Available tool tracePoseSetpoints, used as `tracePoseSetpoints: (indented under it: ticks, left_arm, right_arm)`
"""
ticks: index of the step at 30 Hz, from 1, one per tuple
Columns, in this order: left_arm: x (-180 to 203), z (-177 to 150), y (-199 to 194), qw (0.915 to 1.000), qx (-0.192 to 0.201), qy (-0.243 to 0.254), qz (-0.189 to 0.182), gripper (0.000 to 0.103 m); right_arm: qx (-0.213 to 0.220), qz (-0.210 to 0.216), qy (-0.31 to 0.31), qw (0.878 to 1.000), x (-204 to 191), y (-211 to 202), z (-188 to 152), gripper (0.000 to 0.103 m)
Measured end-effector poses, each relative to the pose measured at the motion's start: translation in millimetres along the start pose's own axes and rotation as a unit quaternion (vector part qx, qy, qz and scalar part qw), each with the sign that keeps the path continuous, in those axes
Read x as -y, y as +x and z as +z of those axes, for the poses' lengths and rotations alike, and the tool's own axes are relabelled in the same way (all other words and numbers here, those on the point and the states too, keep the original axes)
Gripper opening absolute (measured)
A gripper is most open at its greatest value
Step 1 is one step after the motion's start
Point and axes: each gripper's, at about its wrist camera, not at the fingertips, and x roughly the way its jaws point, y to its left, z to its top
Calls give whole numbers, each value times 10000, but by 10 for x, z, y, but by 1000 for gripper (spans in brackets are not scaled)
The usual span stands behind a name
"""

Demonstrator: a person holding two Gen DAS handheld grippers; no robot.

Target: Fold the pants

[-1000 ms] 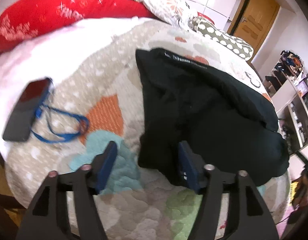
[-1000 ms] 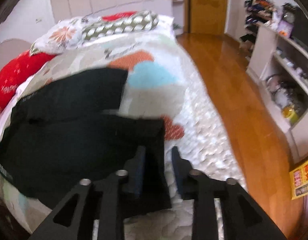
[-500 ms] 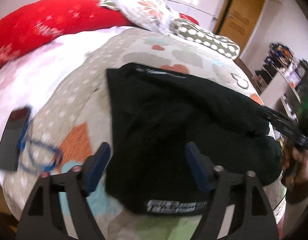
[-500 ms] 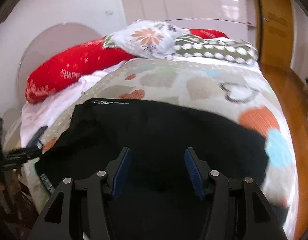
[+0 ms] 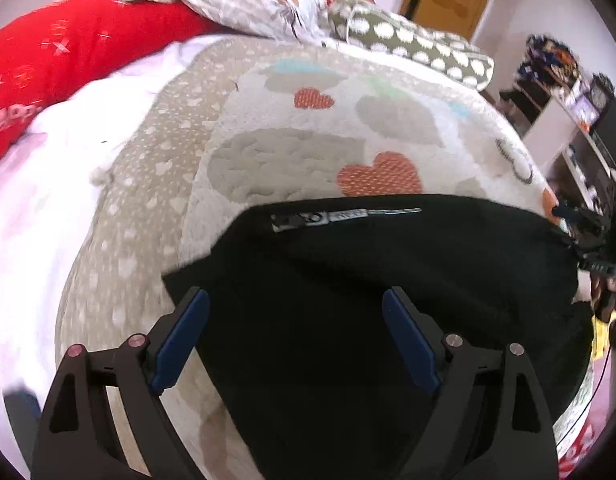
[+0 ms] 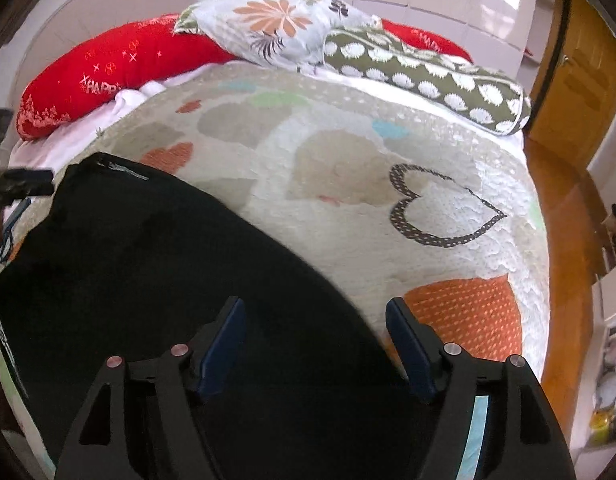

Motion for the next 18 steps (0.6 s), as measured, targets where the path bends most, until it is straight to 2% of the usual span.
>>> tracePoseSetpoints:
  ticks: [3, 8, 10, 12, 13, 14, 15, 16, 17, 18]
  left_arm:
    - [-84, 126, 137, 9996, -50, 225, 177, 89]
    - [-110, 268, 379, 9971, -295, 699, -82, 89]
    - [-66, 291, 511, 9943, -490, 916, -239, 89]
    - [-30, 298, 613, 9927, -564, 1037, -238, 89]
    - [-16, 304, 651, 9928, -542, 1033, -259, 89]
    - [-10, 310, 663, 9930, -523, 1017, -282, 87]
    - [0, 321, 660, 9932, -504, 996, -325, 82]
    - [9, 331, 638, 9935, -488, 971, -354, 64]
    - [18, 349, 595, 9941, -464, 913, -358, 39]
    - [14, 372, 527, 9953, -413, 829, -299, 25]
  right_arm:
    - [-127, 202, -112, 9997, 92, 152, 75, 75]
    - [-394, 539, -311, 9973, 90, 330, 121, 75]
    - [-418, 571, -383, 9968, 83, 349, 119, 70]
    - [-398, 655, -416, 9962, 75, 340, 112, 41]
    - [-370, 652, -430, 9963, 74, 329, 112, 35]
    - [-332, 618, -479, 9964, 56, 306, 110, 23]
    - [-298, 586, -529, 9964, 29, 283, 111, 11]
    - [-264, 534, -563, 9966, 10, 259, 110, 7]
    - [-210, 428, -644, 9968, -32, 222, 114, 5]
    - [-124, 251, -767, 9967, -86, 167, 125, 5]
